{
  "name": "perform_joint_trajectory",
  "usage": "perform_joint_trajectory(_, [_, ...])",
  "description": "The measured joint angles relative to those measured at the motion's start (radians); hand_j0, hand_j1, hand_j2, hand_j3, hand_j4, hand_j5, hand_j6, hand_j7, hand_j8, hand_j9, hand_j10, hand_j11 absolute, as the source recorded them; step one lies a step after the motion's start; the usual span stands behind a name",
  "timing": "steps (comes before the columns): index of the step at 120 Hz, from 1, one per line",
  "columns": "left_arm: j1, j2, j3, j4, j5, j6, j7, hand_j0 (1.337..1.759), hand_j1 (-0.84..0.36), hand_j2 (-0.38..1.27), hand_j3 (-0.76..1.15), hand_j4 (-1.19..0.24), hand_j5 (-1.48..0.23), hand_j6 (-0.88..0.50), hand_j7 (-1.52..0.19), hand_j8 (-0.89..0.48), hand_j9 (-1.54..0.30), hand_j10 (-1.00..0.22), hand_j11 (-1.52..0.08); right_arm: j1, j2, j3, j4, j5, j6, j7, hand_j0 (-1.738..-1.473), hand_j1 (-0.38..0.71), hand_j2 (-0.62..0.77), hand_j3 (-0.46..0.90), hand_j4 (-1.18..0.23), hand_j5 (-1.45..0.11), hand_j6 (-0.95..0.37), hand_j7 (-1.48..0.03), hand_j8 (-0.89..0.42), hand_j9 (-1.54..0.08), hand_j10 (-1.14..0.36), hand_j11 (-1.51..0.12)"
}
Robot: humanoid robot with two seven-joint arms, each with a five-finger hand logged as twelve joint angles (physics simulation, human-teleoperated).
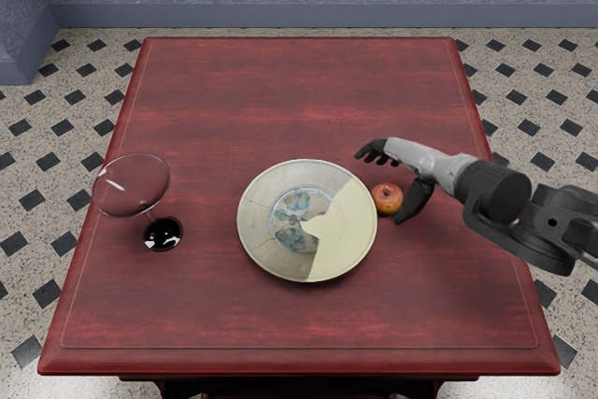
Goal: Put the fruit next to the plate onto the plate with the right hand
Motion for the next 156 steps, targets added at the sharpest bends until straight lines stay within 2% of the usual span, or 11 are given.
perform_joint_trajectory(86, [0.000,0.000,0.000,0.000,0.000,0.000,0.000,1.658,0.35,0.00,0.00,0.00,0.00,0.00,0.00,0.00,0.00,0.00,0.00,-0.033,0.022,-0.010,-0.045,-0.023,-0.039,0.001,-1.658,0.02,-0.06,0.00,-0.31,-0.40,-0.31,-0.40,-0.31,-0.40,-0.31,-0.40])
perform_joint_trajectory(156, [0.000,0.000,0.000,0.000,0.000,0.000,0.000,1.658,0.35,0.00,0.00,0.00,0.00,0.00,0.00,0.00,0.00,0.00,0.00,-0.056,0.038,-0.031,-0.050,-0.078,-0.107,0.006,-1.658,0.09,-0.07,0.00,-0.37,-0.48,-0.37,-0.48,-0.37,-0.48,-0.37,-0.48])
